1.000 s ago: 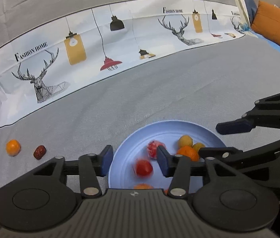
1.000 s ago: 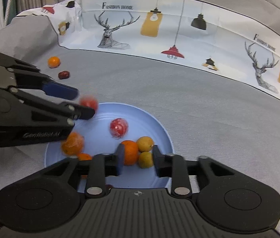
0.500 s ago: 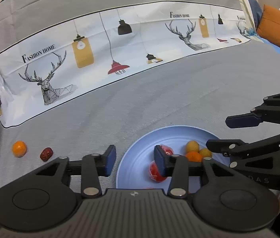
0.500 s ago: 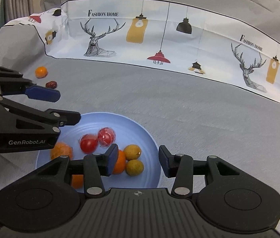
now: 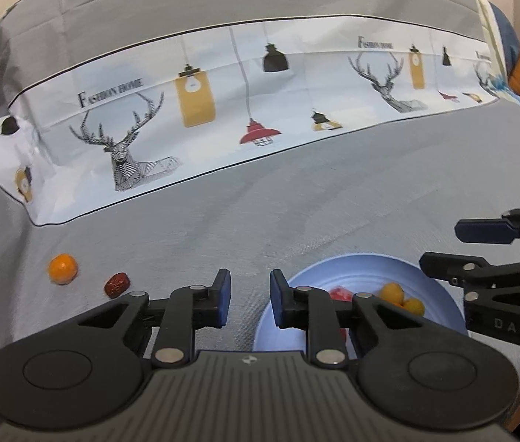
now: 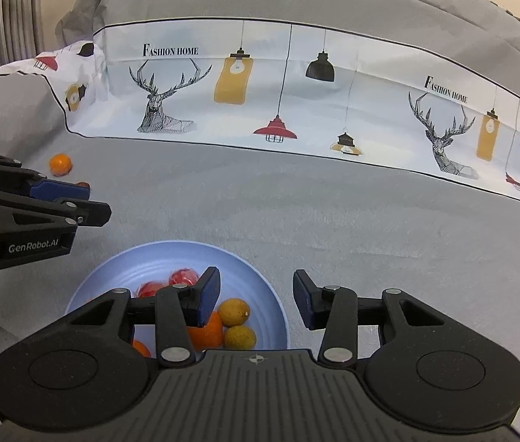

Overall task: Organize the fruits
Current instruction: 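Move both open tools back toward the last mandarin and date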

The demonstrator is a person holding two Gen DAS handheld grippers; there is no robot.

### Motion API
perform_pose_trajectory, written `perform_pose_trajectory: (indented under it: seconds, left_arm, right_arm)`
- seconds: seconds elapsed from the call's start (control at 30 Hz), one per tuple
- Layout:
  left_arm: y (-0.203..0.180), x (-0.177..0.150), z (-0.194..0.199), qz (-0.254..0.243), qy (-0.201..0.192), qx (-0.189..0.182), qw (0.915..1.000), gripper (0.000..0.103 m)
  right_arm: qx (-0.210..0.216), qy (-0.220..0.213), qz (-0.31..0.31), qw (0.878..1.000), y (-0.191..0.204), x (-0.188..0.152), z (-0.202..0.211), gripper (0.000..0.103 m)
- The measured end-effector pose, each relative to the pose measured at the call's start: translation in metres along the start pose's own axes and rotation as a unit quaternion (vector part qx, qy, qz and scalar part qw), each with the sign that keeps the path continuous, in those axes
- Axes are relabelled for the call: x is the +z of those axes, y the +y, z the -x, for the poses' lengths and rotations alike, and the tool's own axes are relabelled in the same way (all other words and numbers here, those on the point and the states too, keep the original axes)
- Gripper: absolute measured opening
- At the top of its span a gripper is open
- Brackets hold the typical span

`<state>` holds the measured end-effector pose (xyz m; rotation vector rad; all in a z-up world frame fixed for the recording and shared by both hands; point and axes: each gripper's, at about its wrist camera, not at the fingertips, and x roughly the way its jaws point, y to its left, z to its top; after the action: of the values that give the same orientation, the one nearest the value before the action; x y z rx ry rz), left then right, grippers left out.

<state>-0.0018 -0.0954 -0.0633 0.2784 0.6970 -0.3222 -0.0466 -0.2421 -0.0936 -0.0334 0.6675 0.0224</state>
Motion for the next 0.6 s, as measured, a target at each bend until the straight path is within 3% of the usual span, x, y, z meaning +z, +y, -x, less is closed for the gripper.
perform_pose_trajectory:
  seconds: [0.17, 0.37, 0.6]
  left_arm:
    - [0.008, 0.004, 0.002, 0.015, -0.003, 0.016, 0.9998, 0.025]
    - [0.028, 0.014, 0.015, 0.043, -0.036, 0.061, 0.9965, 0.025]
    - [0.063, 0.046, 0.007, 0.071, -0.038, 0.077, 0.9937, 0.025]
  right_arm:
    - [0.008, -0.013, -0.009, 1.000, 0.002, 0.008, 0.004, 0.045]
    - [0.017, -0.024, -0.012, 0.999, 0.011, 0.016, 0.005, 0.046]
    - [0.030, -0.032, -0.022, 0.999, 0.021, 0.026, 0.001, 0.047]
